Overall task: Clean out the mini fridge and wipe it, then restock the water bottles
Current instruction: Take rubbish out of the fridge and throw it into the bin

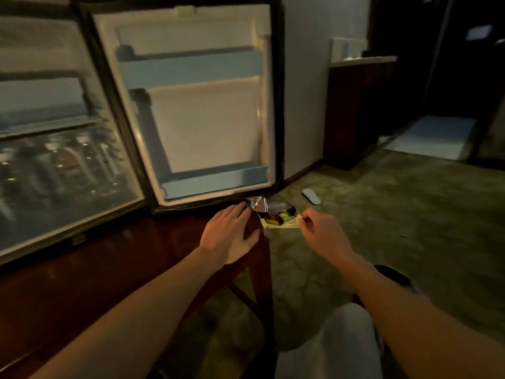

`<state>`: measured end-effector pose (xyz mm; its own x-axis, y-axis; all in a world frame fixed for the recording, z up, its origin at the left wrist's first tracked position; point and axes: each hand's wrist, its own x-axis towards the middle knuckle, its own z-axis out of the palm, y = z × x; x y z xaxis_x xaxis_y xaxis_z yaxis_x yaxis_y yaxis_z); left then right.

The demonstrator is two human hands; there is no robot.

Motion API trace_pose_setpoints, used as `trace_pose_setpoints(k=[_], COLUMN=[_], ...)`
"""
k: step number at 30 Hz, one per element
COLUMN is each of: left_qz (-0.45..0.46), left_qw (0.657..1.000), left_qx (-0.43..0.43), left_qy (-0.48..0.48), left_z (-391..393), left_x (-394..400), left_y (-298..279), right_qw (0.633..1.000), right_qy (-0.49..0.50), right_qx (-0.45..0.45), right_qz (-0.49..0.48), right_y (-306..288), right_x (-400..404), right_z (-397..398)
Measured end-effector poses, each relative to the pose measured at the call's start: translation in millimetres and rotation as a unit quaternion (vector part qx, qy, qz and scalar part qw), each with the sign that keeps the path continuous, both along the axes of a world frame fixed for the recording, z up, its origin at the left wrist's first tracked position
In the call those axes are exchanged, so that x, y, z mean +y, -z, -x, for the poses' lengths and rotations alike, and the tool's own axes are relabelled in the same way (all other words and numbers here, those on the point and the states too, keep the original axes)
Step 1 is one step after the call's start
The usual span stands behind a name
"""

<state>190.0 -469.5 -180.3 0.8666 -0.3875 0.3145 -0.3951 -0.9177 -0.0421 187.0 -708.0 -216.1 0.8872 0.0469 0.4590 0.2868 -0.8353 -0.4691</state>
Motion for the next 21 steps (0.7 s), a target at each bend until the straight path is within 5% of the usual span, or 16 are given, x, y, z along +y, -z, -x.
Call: trace_pose_setpoints(k=[11, 21], left_qz=[-0.051, -0.082], left_qw=[0.989, 0.967], left_qx=[0.06, 0.138], left_qy=[0.126, 0.197], left_z=[-52.3, -126.9], left_x=[-144.3, -280.5], left_y=[57.6, 159.0], right_qw=[0.981, 0.923], right_qy=[0.18, 0.353], right_qx=[0.067, 0.156], right_qz=[-0.017, 0.01], right_y=[72.7, 176.3], right_x=[-136.1, -257.0], right_z=[10.5, -4.9])
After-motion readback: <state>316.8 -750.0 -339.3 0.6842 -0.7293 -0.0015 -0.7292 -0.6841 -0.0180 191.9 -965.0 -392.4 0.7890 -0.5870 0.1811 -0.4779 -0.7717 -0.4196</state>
